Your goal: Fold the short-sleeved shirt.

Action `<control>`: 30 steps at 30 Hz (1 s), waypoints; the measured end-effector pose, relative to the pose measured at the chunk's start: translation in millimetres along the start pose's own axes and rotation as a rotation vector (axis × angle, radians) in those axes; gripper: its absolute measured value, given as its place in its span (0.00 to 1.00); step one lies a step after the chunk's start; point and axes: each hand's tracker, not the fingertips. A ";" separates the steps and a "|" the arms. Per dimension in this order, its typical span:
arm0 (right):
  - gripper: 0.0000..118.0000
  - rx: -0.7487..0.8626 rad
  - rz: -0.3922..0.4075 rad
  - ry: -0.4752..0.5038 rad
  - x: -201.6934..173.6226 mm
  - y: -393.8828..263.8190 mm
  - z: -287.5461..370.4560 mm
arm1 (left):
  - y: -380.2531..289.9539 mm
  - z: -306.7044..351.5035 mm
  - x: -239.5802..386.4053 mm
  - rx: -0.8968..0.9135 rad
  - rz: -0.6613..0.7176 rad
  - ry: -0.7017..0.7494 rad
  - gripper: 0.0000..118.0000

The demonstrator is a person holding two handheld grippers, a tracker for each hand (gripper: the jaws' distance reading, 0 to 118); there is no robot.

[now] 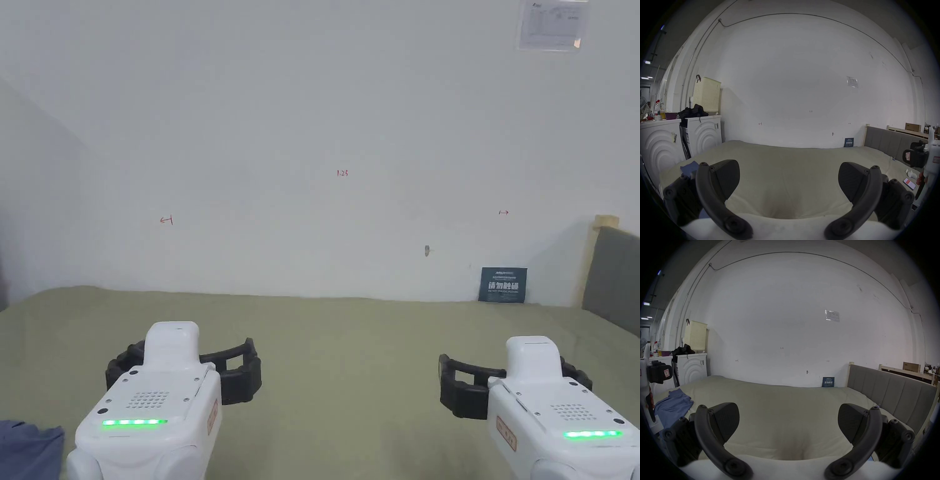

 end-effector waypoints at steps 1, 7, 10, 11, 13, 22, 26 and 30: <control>1.00 0.000 0.000 0.004 -0.2 0.5 0.3 | 0.2 0.0 0.4 -0.001 0.003 -0.003 1.00; 1.00 0.015 0.003 0.002 1.7 2.9 0.0 | -0.5 -3.8 -0.4 -0.005 0.011 -0.021 1.00; 1.00 0.007 0.001 -0.004 3.5 2.5 -3.3 | -0.3 -3.7 -1.4 -0.006 0.025 -0.022 1.00; 1.00 0.003 -0.002 -0.003 4.3 2.3 -3.7 | -0.2 -3.5 -2.1 -0.004 0.030 -0.020 1.00; 1.00 0.001 -0.010 0.001 4.7 2.2 -2.8 | 0.0 -2.4 -3.0 0.000 0.034 -0.012 1.00; 1.00 0.028 -0.020 0.018 4.2 6.3 4.7 | -1.7 -3.6 -7.5 -0.001 0.038 -0.007 1.00; 1.00 0.029 -0.024 0.025 4.0 5.1 3.8 | -3.1 -0.7 -6.3 0.007 0.044 -0.011 1.00; 1.00 0.018 -0.041 0.022 4.6 5.7 4.6 | -4.8 -2.5 -4.4 0.006 0.022 0.001 1.00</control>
